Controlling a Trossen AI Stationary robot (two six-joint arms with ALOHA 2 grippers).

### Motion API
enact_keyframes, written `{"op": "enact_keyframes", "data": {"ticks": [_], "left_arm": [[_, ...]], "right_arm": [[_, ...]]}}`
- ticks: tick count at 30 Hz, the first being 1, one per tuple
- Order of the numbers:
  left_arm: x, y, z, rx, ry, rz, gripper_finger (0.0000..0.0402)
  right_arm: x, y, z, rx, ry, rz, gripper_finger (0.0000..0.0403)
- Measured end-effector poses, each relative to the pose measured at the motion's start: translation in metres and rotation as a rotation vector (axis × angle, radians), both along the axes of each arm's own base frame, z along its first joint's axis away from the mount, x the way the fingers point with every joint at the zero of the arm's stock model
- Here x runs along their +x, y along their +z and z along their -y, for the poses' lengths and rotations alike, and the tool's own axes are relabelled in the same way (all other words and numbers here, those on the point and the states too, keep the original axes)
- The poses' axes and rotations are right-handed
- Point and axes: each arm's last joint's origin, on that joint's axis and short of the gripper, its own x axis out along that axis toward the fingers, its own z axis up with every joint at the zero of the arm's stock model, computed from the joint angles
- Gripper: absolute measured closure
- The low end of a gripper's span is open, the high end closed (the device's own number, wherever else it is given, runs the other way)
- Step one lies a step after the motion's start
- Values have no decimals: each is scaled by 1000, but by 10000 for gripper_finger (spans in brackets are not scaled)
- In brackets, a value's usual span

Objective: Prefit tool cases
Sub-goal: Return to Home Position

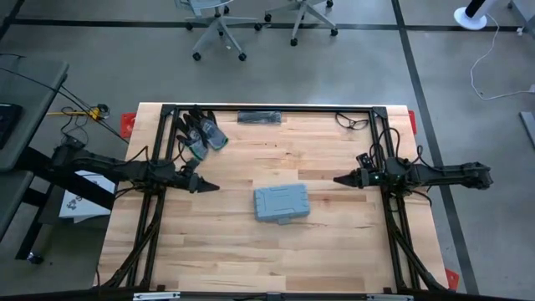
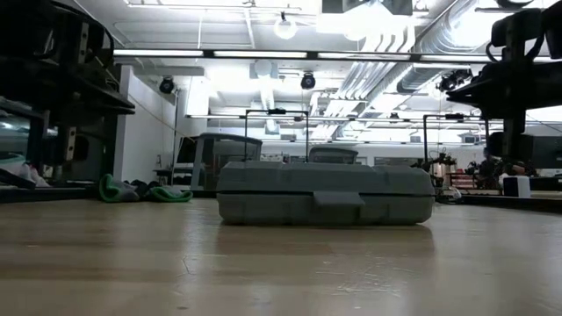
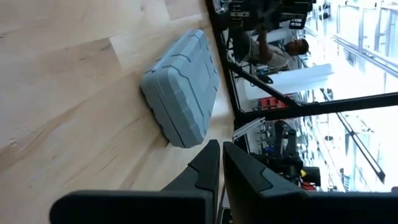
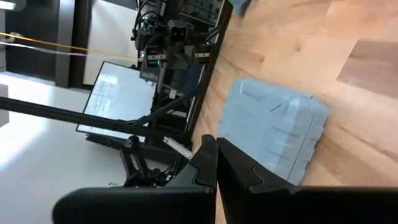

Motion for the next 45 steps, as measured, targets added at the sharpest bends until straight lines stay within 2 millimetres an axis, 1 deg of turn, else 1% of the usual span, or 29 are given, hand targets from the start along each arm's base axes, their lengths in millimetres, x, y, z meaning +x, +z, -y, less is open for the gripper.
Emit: {"op": "enact_keyframes", "data": {"ticks": [45], "left_arm": [[0, 0, 0, 15, -3, 1, 387]], "right_arm": [[0, 0, -1, 8, 21, 1, 403]]}}
